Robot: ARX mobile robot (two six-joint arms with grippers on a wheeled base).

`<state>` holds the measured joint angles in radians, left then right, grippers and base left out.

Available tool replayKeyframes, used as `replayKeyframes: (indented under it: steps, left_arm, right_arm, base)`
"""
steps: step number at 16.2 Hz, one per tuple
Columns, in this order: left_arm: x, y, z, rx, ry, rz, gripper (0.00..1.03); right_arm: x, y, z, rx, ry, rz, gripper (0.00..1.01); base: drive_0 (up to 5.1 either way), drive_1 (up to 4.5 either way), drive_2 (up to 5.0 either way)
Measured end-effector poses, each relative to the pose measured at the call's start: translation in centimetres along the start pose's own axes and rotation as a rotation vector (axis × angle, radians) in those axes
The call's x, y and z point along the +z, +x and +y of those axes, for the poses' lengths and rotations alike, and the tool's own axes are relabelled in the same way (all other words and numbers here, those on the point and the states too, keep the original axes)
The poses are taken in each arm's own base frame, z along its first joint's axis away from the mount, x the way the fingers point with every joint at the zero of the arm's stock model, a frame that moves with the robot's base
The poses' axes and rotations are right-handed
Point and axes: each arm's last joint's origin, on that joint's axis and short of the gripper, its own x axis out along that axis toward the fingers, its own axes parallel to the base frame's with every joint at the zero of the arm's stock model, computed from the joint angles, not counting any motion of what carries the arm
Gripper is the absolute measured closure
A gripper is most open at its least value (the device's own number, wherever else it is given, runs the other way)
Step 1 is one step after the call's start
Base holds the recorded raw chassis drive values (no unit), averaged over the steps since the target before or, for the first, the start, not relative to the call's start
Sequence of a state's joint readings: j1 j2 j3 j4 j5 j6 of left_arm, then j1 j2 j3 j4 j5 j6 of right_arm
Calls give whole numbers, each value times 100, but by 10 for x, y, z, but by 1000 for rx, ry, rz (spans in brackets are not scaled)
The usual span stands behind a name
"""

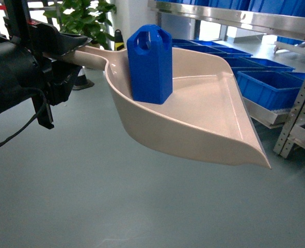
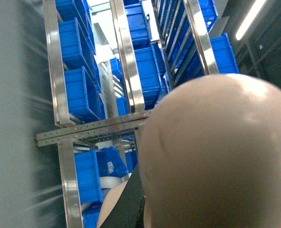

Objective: Place part in tray to right shelf

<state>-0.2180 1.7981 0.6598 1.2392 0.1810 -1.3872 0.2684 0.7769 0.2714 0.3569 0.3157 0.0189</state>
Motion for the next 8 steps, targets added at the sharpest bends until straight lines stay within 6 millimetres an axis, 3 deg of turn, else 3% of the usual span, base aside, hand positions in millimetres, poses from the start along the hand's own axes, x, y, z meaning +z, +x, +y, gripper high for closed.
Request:
replayKeyframes:
  steps: [8]
  left_arm:
    - [2,0,0,3,0,-10,87]
  right_arm:
    - [0,0,0,0,0,0,3]
  base:
    - [-171,-171,-171]
